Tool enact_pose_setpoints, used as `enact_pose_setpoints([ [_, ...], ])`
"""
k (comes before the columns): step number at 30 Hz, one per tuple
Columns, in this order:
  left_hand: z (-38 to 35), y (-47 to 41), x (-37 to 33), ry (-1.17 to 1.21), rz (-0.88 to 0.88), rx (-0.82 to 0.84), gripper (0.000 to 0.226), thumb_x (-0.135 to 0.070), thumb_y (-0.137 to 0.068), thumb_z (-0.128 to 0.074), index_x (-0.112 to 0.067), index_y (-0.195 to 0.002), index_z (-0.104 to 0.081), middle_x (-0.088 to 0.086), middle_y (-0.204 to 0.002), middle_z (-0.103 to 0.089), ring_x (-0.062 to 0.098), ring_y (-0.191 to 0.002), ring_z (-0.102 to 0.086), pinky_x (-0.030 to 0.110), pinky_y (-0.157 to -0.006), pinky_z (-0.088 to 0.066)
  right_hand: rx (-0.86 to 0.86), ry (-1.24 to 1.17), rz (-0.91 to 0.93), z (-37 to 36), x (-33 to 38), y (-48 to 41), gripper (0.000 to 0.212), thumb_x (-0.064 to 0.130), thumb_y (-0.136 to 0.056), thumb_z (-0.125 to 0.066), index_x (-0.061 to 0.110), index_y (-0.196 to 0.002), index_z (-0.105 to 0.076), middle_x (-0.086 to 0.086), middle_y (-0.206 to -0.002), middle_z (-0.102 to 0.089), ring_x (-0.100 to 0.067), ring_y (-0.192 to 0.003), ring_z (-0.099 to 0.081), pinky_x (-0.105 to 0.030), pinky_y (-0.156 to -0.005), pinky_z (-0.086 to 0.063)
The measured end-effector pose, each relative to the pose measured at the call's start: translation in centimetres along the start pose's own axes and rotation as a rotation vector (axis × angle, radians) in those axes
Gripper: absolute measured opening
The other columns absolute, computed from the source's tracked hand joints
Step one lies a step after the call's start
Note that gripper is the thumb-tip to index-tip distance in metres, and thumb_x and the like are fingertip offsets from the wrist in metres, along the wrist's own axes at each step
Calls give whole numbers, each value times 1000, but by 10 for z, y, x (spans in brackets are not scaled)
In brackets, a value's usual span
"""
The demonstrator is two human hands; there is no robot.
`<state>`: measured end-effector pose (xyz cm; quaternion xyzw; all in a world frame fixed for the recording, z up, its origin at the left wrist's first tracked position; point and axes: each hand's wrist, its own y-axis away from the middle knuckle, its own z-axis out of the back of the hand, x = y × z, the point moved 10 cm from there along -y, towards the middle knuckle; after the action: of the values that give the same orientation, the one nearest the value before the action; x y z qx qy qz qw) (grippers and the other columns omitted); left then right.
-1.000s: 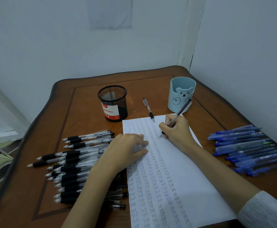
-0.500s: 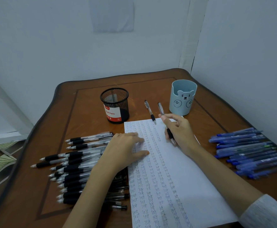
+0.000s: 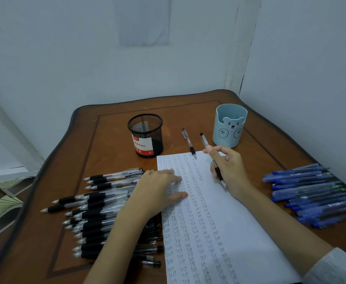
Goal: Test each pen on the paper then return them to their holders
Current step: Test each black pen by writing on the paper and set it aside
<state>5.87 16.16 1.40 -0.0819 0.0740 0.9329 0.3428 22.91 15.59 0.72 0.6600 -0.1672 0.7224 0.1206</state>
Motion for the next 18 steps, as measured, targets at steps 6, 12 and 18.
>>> enact_pose_setpoints([
  [6, 1, 0, 2, 19, 4, 7, 59, -59, -88, -51, -31, -140, -45, -8, -151, -36, 9, -135, -36, 30, -110, -21, 27, 68, -49, -4, -10, -9, 19, 13, -95, -56, 12, -114, -61, -2, -50, -58, -7, -41, -47, -18, -42, -39],
  [12, -2, -1, 3, 30, 0, 16, 60, -60, -87, -52, -33, -141, -43, -8, -153, -32, 8, -137, -33, 31, -112, -20, 60, 457, 145, -21, 18, -42, 28, 16, -90, -67, 15, -118, -67, 6, -57, -51, -6, -54, -47, -5, -53, -40],
  [18, -2, -1, 5, 34, -2, 9, 60, -60, -87, -51, -34, -140, -43, -9, -154, -30, 8, -137, -32, 31, -113, -17, 104, 659, 144, -46, 11, -84, 23, 20, -90, -68, 8, -109, -71, 10, -61, -54, -4, -54, -47, -10, -49, -36],
])
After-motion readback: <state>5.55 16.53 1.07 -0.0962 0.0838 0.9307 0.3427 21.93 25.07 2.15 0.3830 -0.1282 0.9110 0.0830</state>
